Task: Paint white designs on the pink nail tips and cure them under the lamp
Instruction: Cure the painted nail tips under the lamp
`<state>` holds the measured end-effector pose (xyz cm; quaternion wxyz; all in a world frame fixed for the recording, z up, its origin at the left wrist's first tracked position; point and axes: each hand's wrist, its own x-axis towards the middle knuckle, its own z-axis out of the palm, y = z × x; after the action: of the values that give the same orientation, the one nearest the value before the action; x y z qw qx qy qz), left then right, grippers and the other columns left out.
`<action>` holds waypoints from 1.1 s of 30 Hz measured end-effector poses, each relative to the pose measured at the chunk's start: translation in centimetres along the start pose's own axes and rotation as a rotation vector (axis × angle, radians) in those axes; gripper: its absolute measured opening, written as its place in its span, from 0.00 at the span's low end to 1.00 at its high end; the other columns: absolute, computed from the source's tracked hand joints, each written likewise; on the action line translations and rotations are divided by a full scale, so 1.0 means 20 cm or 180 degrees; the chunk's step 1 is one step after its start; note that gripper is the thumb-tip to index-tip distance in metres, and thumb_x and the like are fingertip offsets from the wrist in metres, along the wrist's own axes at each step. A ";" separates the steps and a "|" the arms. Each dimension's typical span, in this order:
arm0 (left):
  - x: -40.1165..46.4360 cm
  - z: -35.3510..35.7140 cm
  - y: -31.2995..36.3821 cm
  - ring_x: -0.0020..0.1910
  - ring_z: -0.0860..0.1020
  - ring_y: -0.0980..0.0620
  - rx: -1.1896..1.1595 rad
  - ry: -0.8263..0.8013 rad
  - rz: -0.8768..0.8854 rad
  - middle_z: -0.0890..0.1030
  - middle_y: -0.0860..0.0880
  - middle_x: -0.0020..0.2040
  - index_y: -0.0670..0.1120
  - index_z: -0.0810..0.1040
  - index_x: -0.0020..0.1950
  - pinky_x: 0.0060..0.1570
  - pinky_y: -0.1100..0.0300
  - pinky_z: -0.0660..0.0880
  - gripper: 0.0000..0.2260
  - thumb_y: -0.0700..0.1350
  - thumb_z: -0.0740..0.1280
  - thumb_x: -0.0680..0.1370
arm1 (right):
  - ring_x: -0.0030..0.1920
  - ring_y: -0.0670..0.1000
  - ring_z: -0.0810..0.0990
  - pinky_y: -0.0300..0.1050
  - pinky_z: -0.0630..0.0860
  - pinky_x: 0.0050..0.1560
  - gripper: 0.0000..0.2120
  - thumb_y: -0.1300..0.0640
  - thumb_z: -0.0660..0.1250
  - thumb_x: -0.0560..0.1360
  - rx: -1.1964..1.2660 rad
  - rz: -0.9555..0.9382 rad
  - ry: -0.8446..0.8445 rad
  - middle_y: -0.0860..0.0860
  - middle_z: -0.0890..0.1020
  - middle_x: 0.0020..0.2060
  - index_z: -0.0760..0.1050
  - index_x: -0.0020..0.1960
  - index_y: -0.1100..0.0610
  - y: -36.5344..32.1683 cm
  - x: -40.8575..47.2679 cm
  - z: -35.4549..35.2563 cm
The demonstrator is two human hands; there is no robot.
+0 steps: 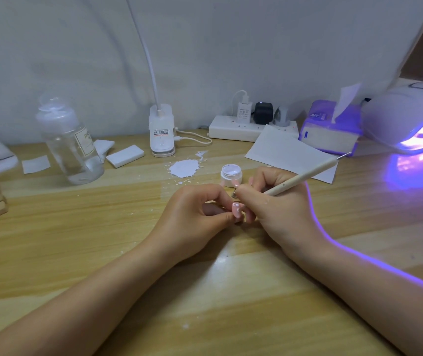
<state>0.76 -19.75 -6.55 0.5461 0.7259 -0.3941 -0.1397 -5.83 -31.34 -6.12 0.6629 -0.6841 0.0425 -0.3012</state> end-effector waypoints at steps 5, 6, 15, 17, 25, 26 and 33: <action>0.00 0.00 0.00 0.38 0.83 0.57 -0.0008 -0.0003 -0.0003 0.83 0.50 0.35 0.44 0.78 0.34 0.42 0.69 0.75 0.09 0.34 0.70 0.71 | 0.19 0.42 0.70 0.30 0.67 0.24 0.18 0.71 0.65 0.67 -0.0020 0.0002 -0.0033 0.46 0.70 0.15 0.63 0.24 0.59 0.00 0.00 0.00; 0.00 0.00 0.00 0.38 0.83 0.57 -0.0003 0.0004 -0.0004 0.83 0.50 0.35 0.44 0.78 0.34 0.42 0.68 0.75 0.08 0.34 0.70 0.71 | 0.19 0.42 0.70 0.29 0.66 0.24 0.18 0.71 0.64 0.68 -0.0022 0.0002 -0.0030 0.46 0.70 0.15 0.62 0.24 0.60 0.00 0.00 0.00; 0.00 0.00 0.00 0.37 0.82 0.59 0.0007 0.0014 -0.0001 0.83 0.51 0.34 0.46 0.78 0.33 0.39 0.72 0.73 0.09 0.34 0.71 0.71 | 0.19 0.42 0.70 0.30 0.67 0.23 0.19 0.72 0.64 0.67 -0.0015 0.0009 -0.0043 0.47 0.71 0.15 0.63 0.23 0.59 0.00 0.00 0.00; 0.00 0.00 0.00 0.38 0.83 0.58 0.0022 0.0032 -0.0002 0.84 0.49 0.35 0.46 0.78 0.34 0.40 0.71 0.74 0.09 0.34 0.71 0.71 | 0.19 0.41 0.70 0.30 0.66 0.23 0.19 0.71 0.65 0.68 -0.0040 -0.0005 -0.0028 0.47 0.70 0.15 0.62 0.24 0.59 0.00 0.00 0.00; 0.00 0.00 0.00 0.38 0.83 0.58 0.0068 0.0045 0.0000 0.84 0.50 0.35 0.47 0.78 0.33 0.39 0.71 0.73 0.10 0.35 0.71 0.71 | 0.19 0.42 0.70 0.30 0.68 0.25 0.19 0.73 0.63 0.67 -0.0047 0.0006 -0.0041 0.47 0.70 0.15 0.62 0.23 0.59 0.00 0.00 0.00; 0.00 0.00 0.00 0.38 0.83 0.58 0.0070 0.0048 0.0000 0.84 0.49 0.35 0.47 0.78 0.33 0.39 0.70 0.74 0.09 0.35 0.71 0.71 | 0.19 0.41 0.69 0.30 0.67 0.24 0.18 0.72 0.64 0.67 -0.0058 0.0007 -0.0029 0.47 0.70 0.15 0.62 0.24 0.60 0.00 0.00 0.00; 0.00 0.00 0.00 0.38 0.83 0.57 0.0016 0.0013 0.0022 0.83 0.48 0.36 0.45 0.78 0.34 0.41 0.69 0.75 0.09 0.33 0.70 0.71 | 0.19 0.42 0.71 0.30 0.68 0.24 0.18 0.73 0.63 0.67 -0.0011 0.0026 -0.0044 0.47 0.71 0.15 0.62 0.24 0.60 0.00 0.00 0.00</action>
<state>0.76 -19.73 -6.56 0.5456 0.7262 -0.3958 -0.1353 -5.83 -31.36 -6.15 0.6633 -0.6871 0.0411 -0.2936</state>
